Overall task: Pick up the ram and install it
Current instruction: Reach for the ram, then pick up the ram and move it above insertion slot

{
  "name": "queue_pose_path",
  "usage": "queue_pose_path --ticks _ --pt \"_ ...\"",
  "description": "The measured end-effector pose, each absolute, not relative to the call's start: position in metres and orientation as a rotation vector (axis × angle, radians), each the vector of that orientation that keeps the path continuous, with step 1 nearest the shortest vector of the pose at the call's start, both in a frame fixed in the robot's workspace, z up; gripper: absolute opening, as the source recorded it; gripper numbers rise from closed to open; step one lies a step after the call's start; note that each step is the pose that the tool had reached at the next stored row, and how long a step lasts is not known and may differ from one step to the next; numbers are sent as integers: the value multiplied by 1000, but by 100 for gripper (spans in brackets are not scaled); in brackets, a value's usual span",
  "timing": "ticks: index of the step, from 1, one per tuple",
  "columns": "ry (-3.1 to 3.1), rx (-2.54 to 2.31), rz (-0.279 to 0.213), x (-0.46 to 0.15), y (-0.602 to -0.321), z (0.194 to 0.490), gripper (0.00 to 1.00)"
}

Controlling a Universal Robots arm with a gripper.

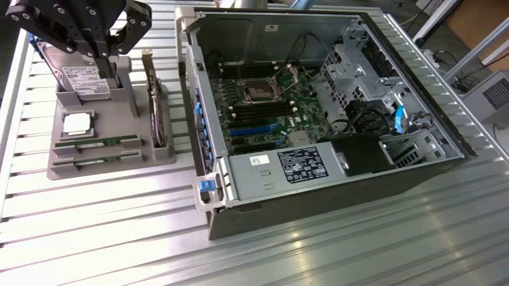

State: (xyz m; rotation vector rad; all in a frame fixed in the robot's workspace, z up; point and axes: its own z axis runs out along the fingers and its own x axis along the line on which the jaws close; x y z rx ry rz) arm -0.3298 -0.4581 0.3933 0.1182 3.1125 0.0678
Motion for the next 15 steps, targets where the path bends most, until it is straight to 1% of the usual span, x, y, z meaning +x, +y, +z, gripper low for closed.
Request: queue_pose_path --ticks 15 --pt "3113 102 68 -330 -458 393 10"
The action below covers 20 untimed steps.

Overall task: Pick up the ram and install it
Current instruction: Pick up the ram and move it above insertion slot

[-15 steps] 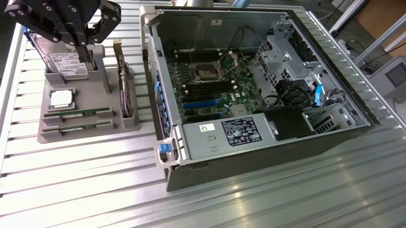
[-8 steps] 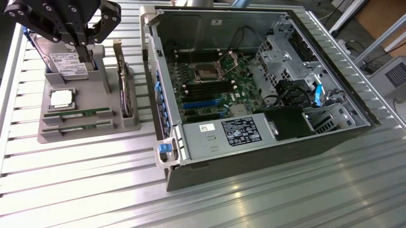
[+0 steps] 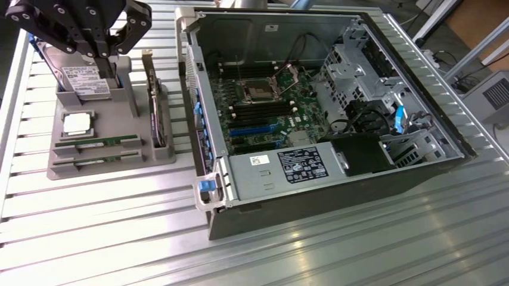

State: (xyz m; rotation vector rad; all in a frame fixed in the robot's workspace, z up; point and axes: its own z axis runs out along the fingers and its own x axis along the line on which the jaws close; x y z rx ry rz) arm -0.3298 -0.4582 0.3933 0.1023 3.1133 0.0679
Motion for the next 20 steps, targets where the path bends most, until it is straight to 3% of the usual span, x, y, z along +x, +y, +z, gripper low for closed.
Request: queue_pose_path --ticks 20 --pt "3107 -292 73 -330 -458 393 10"
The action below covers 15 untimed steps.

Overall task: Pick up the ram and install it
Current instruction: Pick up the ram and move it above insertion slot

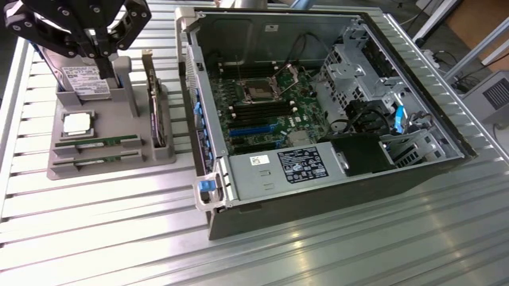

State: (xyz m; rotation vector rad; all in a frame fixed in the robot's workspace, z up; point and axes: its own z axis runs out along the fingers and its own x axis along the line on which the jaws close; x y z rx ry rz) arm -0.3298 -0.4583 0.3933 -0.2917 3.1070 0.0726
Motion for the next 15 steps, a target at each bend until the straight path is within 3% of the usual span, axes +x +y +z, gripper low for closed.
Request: queue_pose_path --ticks 15 --pt "3086 -480 75 -330 -458 393 10"
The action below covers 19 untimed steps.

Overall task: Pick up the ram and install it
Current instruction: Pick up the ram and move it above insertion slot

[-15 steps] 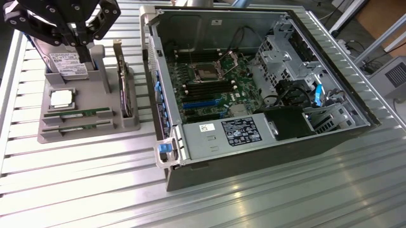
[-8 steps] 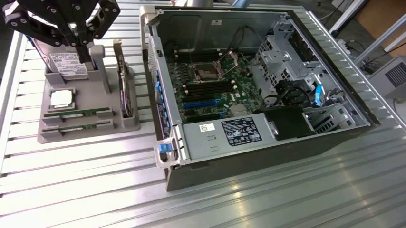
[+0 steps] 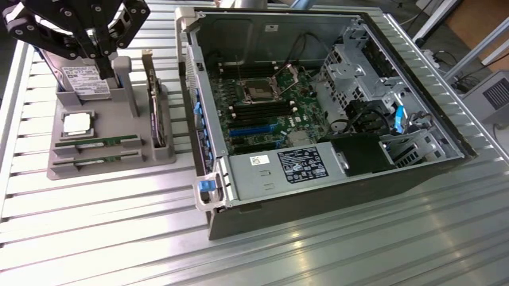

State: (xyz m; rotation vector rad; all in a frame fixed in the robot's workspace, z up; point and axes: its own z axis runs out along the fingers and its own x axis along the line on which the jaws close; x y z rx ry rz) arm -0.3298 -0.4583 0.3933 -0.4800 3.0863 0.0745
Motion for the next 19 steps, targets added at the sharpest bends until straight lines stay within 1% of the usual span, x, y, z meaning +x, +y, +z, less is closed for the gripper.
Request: queue_pose_path --ticks 19 --pt "3046 -708 76 -330 -458 393 10"
